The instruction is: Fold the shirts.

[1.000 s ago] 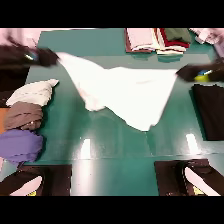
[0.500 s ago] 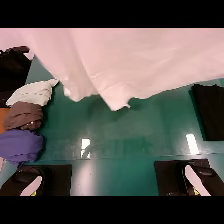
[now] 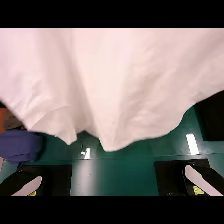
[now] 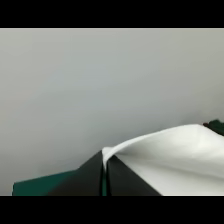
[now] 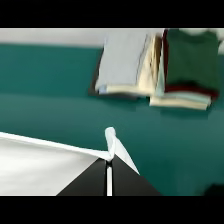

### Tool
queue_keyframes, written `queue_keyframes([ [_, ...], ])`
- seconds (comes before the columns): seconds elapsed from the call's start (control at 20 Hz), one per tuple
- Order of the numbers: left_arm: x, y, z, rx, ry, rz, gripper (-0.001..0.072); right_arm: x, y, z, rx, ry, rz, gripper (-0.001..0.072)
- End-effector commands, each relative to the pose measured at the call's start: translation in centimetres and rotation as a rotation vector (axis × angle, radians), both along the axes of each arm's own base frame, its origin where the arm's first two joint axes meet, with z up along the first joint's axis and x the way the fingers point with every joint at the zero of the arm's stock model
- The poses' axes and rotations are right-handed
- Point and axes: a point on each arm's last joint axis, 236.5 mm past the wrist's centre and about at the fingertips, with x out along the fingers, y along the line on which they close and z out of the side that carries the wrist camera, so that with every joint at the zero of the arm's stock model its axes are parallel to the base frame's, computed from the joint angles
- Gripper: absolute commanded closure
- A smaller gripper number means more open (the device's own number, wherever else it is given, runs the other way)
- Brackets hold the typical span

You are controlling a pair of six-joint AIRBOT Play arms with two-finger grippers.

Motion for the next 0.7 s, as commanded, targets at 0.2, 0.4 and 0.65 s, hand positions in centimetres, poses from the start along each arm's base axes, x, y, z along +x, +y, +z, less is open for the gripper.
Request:
queue_keyframes([
  [0.2, 20.9, -2.9, -29.1, 0.045, 0.659, 0.026, 0.0682, 10.3, -1.7, -22.0, 0.158, 0.516, -0.011, 0.0699],
  [0.4, 21.4, -3.0, -37.6, 0.079, 0.848, 0.030, 0.0680, 13.8, 0.8, -29.3, 0.177, 0.610, 0.027, 0.0698],
  [0.65, 19.8, -2.5, -37.0, 0.105, 0.898, 0.036, 0.0264, 15.0, 2.8, -31.9, 0.175, 0.646, 0.062, 0.0295],
])
